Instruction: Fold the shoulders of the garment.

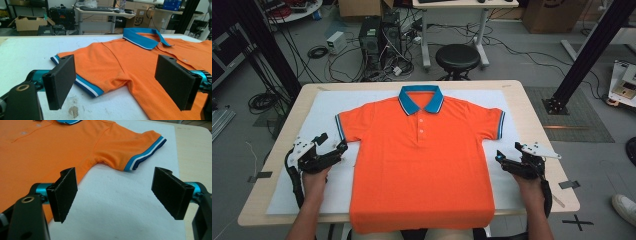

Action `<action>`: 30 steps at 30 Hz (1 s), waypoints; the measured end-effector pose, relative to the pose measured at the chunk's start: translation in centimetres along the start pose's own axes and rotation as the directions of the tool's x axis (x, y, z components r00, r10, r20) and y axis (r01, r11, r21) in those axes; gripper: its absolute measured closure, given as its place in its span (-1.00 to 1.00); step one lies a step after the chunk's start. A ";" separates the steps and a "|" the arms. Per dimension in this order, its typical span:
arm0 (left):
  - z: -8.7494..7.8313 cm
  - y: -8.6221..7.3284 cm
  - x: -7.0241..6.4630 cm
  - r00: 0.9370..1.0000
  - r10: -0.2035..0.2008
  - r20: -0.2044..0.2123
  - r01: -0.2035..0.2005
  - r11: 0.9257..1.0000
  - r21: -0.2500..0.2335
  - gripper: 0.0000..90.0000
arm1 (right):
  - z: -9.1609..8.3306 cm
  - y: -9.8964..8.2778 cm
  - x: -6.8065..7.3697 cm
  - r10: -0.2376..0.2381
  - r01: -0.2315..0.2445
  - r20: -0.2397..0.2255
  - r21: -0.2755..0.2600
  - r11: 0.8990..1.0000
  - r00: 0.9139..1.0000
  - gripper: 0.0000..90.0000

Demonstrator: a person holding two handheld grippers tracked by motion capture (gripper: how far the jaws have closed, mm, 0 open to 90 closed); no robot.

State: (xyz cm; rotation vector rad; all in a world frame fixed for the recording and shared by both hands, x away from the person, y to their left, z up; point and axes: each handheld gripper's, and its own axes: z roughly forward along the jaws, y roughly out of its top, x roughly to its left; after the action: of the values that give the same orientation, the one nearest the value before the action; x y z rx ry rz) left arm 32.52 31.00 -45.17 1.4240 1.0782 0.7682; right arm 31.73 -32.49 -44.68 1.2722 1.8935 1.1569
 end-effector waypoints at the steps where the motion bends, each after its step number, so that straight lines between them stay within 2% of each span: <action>1: 0.0 0.0 0.0 1.000 0.000 -0.001 0.000 1.000 0.000 -0.62 | 0.0 0.0 0.0 0.004 -0.004 0.004 -0.003 1.000 1.000 -0.53; 9: 0.2 0.1 -0.1 1.000 0.002 -0.009 -0.002 1.000 0.018 -0.62 | 0.0 0.0 -0.1 0.004 -0.004 0.004 -0.001 1.000 1.000 -0.53; 14: 0.1 0.0 -0.1 1.000 0.013 0.001 -0.013 1.000 0.015 -0.62 | 0.3 0.2 -0.3 0.025 -0.025 0.011 0.030 0.999 1.000 -0.53; 20: 0.1 0.0 -0.1 1.000 0.016 0.009 -0.016 1.000 0.017 -0.61 | 0.4 0.4 -0.3 0.063 -0.063 -0.001 0.012 0.998 0.998 -0.53; 23: 0.2 0.0 -0.2 1.000 0.021 0.009 -0.021 1.000 0.019 -0.61 | 0.3 1.2 0.1 0.045 -0.045 -0.005 0.006 0.999 0.999 -0.53; 26: 0.2 0.1 -0.2 1.000 0.024 0.010 -0.025 0.999 0.025 -0.61 | 0.5 2.3 0.0 0.055 -0.055 -0.003 -0.004 0.998 0.998 -0.53; 27: 0.2 0.1 -0.2 1.000 0.024 0.011 -0.024 0.999 0.026 -0.61 | 1.0 3.0 -0.2 0.067 -0.067 0.008 0.019 0.998 0.998 -0.53; 30: 0.3 0.1 -0.2 1.000 0.019 0.006 -0.019 0.999 0.029 -0.61 | 1.8 3.5 -0.7 0.083 -0.084 0.031 0.049 0.995 0.996 -0.53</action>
State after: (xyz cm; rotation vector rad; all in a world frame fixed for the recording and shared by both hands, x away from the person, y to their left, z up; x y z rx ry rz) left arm 32.71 30.76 -45.11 1.4618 1.0761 0.7643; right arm 34.95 -31.95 -42.34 1.3999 1.8749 1.1333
